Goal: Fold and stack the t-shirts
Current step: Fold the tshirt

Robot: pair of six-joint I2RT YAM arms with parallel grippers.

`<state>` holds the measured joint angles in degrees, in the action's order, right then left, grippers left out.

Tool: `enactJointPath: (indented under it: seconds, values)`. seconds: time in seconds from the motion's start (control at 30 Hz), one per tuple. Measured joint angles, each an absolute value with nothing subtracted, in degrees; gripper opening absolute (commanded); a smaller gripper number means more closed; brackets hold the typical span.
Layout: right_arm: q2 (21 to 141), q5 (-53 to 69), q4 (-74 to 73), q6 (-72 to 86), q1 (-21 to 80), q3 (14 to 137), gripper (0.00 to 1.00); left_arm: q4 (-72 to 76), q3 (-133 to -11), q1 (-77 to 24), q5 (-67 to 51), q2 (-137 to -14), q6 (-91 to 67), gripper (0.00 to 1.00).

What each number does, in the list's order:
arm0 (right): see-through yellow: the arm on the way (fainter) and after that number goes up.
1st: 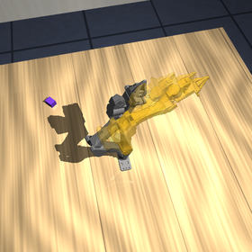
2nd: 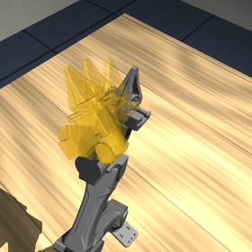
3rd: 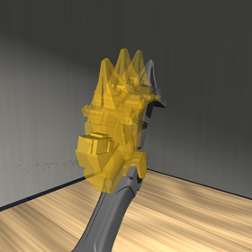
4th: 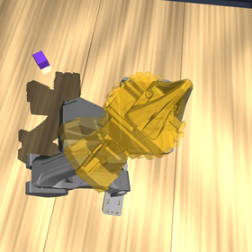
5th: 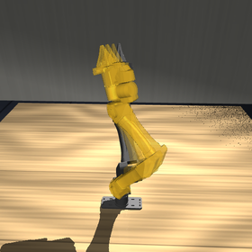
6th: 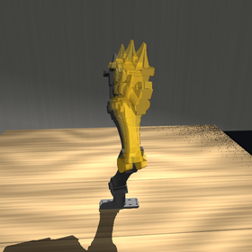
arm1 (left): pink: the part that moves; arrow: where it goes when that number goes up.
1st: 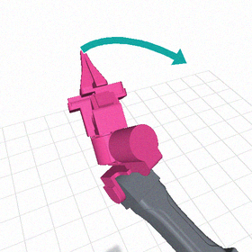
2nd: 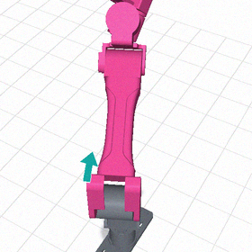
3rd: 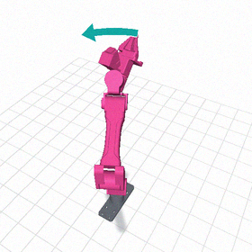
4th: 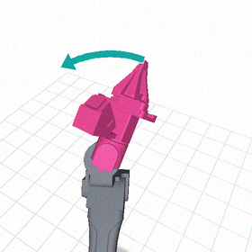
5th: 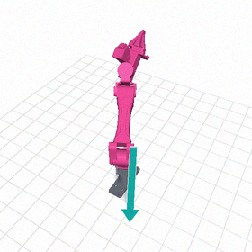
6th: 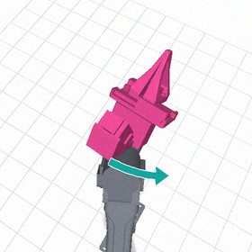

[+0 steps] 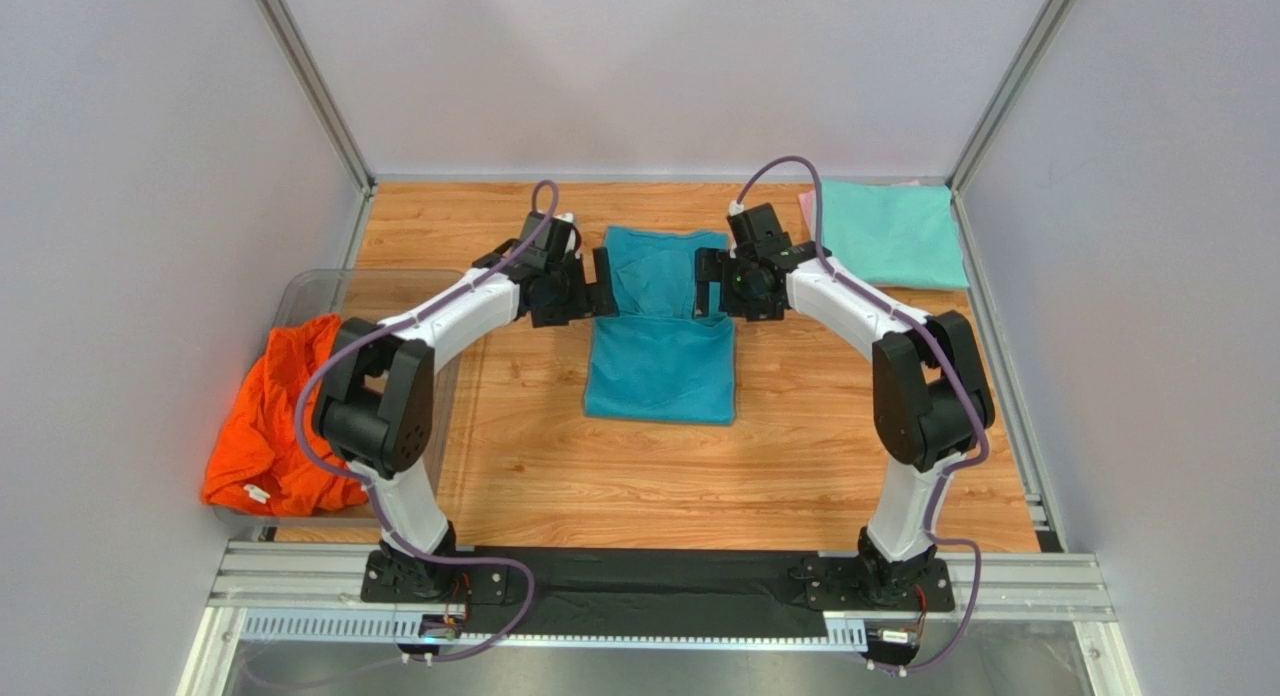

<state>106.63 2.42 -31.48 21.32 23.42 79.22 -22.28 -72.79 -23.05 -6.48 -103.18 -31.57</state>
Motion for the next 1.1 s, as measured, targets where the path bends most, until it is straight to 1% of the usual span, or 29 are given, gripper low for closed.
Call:
enactJointPath:
  seconds: [0.07, 0.2, 0.4, 0.5, 0.67, 0.83, 0.93, 1.1]
  values:
    - [105.8, 2.2, -31.8, 21.0, 23.4, 79.3, 1.0, -22.4, -72.1, -23.0, -5.6, -100.7, -31.8, 1.0]
    - [101.0, 2.1, -32.3, 21.2, 23.7, 77.4, 1.0, -22.5, -67.5, -23.0, -5.3, -90.7, -31.9, 1.0]
    - [89.8, 4.7, -31.2, 21.3, 27.0, 70.6, 1.0, -21.3, -56.6, -23.0, -7.2, -73.2, -33.8, 1.0]
    - [88.7, 6.4, -30.7, 21.4, 29.4, 68.5, 1.0, -21.3, -49.6, -23.0, -8.3, -67.2, -35.4, 1.0]
    - [91.7, 8.3, -30.3, 21.4, 31.0, 67.4, 1.0, -24.0, -37.3, -23.0, -8.4, -55.5, -38.5, 1.0]
    - [99.0, 8.6, -30.0, 21.3, 30.9, 71.0, 1.0, -27.5, -32.8, -23.0, -7.2, -44.9, -40.4, 1.0]
    - [104.8, 8.7, -29.4, 21.3, 30.9, 75.4, 1.0, -28.6, -31.7, -23.0, -7.2, -41.8, -41.3, 1.0]
    - [112.2, 8.0, -29.3, 20.7, 30.9, 82.3, 1.0, -29.7, -29.8, -23.0, -7.5, -40.6, -42.3, 1.0]
